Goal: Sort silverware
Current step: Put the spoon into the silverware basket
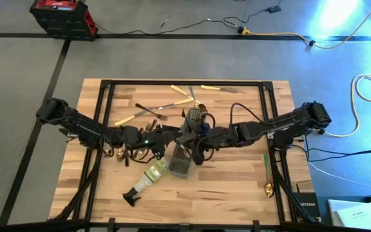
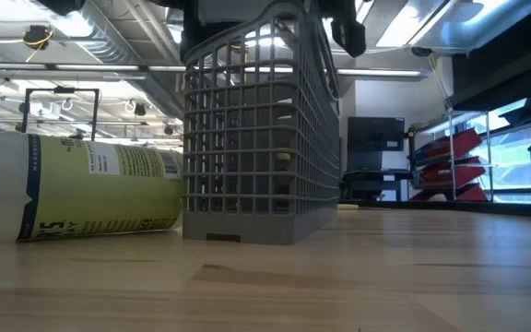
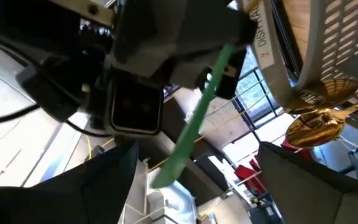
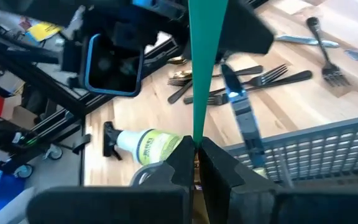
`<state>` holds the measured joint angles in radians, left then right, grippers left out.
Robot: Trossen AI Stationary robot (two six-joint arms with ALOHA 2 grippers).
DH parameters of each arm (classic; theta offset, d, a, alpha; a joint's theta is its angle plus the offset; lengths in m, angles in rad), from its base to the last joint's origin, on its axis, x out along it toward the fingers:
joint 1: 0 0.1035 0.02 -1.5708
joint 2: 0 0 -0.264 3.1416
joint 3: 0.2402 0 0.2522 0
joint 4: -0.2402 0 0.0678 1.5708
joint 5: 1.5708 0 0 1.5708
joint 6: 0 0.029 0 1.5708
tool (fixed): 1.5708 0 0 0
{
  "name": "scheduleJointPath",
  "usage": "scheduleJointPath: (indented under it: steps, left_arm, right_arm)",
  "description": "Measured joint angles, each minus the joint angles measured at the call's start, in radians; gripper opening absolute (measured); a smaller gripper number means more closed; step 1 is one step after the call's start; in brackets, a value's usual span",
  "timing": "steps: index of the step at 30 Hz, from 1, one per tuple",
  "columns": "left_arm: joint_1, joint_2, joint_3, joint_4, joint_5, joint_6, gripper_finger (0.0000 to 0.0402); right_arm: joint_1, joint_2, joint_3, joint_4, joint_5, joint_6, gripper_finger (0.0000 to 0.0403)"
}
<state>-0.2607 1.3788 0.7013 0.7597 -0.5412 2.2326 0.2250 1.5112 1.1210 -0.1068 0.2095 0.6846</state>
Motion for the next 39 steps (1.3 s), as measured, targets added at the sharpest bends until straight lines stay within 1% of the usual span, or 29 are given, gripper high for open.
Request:
scheduleJointPath:
  steps: [5,13,28,31,39]
  left_arm:
    - [-0.019,0.010,0.000,-0.007,0.044,-0.024,0.0317]
    - [0.002,0.034,0.000,-0.017,0.033,-0.042,0.0317]
    - [0.005,0.052,0.000,0.016,0.049,-0.053,0.0312]
    - [0.008,0.052,0.000,0.015,0.051,-0.072,0.0296]
    - [0.009,0.052,0.000,0.014,0.048,-0.084,0.0233]
  right_arm:
    - [-0.031,0.003,0.000,-0.001,-0.007,-0.001,0.0000]
    - [-0.071,0.016,0.000,0.005,-0.045,-0.001,0.0000]
    - [-0.078,0.016,-0.001,0.028,-0.046,-0.011,0.0000]
    - [-0.078,0.016,-0.001,0.029,-0.046,-0.012,0.0000]
    - [-0.077,0.016,-0.001,0.034,-0.045,-0.012,0.0000]
